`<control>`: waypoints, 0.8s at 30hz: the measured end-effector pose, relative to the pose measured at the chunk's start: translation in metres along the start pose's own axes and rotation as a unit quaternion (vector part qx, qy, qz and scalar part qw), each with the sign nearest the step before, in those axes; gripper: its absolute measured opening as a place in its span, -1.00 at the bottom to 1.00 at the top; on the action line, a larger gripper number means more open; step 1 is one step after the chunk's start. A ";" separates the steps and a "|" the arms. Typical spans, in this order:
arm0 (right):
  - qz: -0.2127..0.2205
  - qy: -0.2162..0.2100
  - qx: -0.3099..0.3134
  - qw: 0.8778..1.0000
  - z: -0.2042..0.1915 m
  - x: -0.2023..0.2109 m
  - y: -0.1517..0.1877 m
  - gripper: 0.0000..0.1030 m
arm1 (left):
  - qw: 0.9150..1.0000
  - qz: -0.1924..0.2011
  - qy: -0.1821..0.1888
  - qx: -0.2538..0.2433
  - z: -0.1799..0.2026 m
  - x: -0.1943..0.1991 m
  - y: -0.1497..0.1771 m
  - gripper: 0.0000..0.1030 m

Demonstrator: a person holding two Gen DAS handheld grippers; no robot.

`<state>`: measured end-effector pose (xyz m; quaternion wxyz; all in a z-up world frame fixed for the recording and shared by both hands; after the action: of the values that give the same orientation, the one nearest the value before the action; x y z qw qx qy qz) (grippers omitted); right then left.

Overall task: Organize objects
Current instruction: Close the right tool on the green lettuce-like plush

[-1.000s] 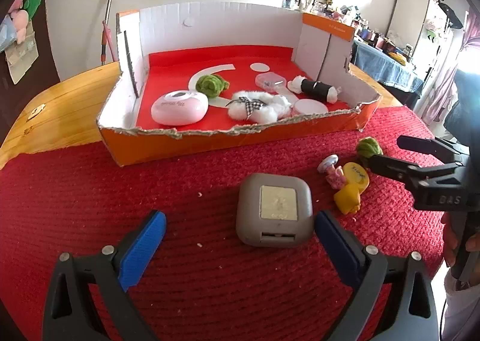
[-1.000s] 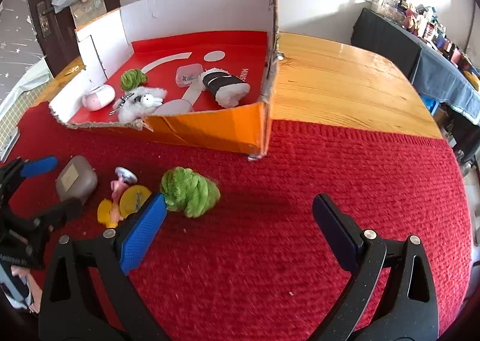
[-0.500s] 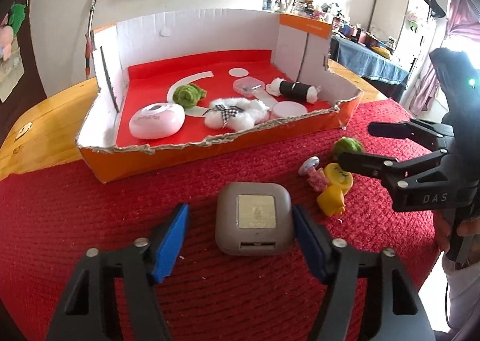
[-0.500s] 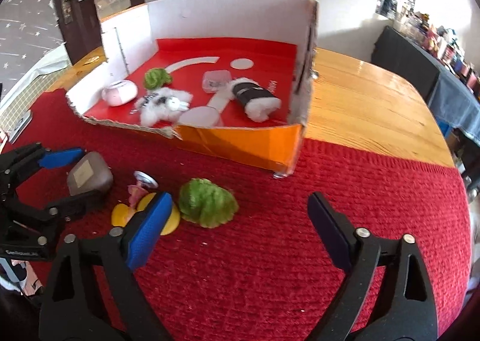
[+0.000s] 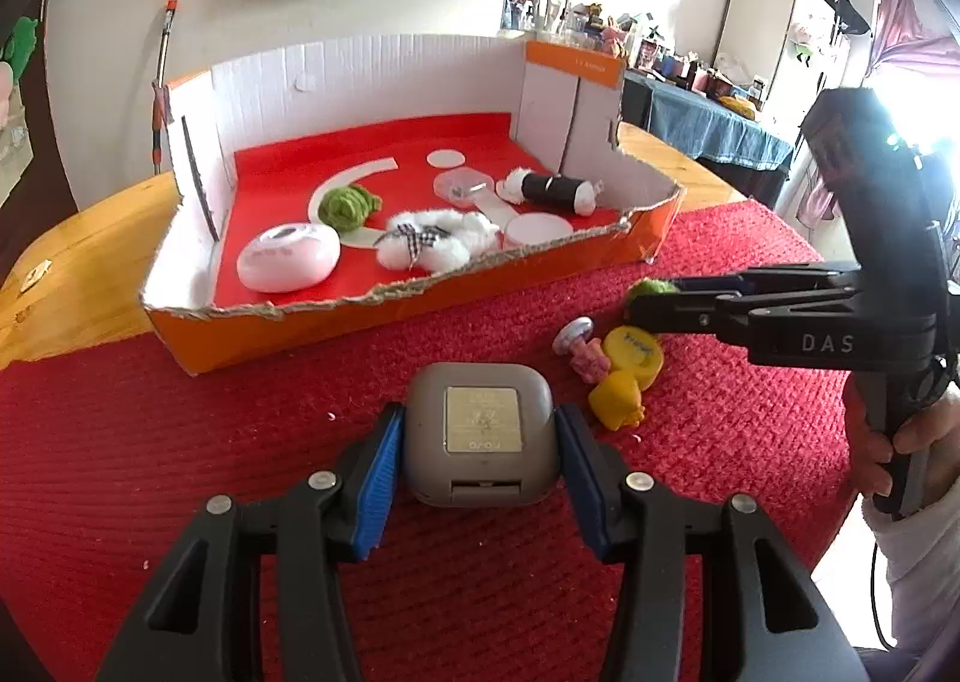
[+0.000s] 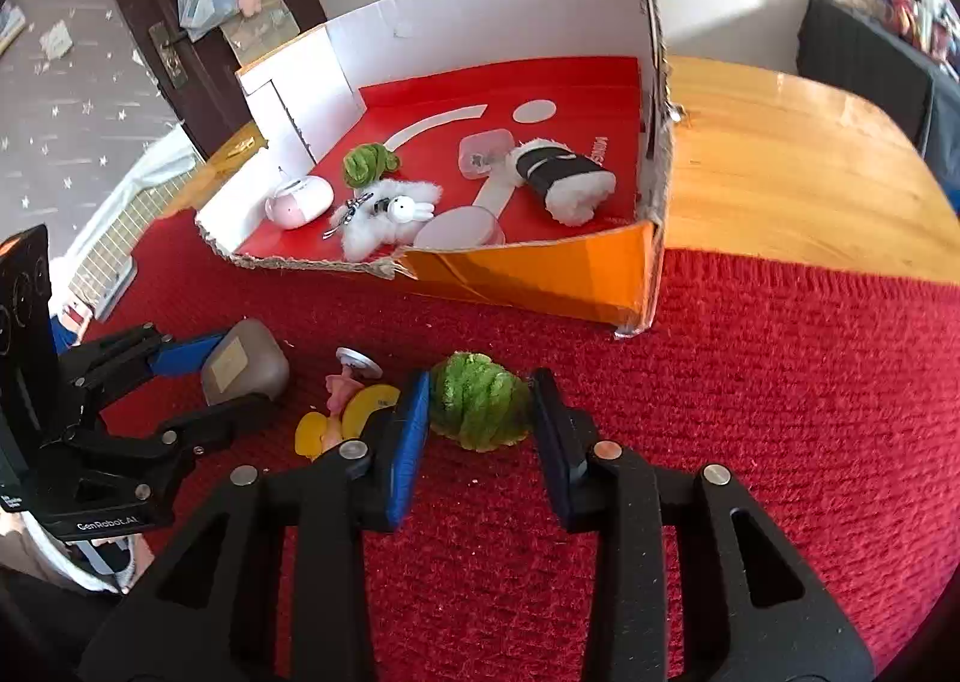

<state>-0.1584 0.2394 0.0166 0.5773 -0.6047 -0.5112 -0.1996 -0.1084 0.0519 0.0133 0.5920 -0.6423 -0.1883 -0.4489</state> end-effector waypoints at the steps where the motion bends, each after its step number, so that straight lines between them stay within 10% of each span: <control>1: 0.002 -0.003 -0.002 1.000 0.000 0.001 0.001 -0.39 | 1.000 0.003 0.000 0.001 0.000 0.003 0.000 0.01; 24: 0.044 -0.023 0.026 0.998 -0.038 0.040 0.011 -0.40 | 0.999 0.042 0.001 0.015 -0.005 0.040 0.002 0.01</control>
<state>-0.1202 0.2227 0.0543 0.5893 -0.6155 -0.5023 -0.1467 -0.0872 0.0354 0.0439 0.6200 -0.6404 -0.1670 -0.4214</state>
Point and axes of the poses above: each gripper's, at about its wrist camera, not at the fingertips, and x roughly against the way its jaws point, z to its right, y to its underside, the point moved 2 cm from there along -x, roughly the way its jaws point, and after that the axes turned 7 degrees about -z, right-handed, at the moved point
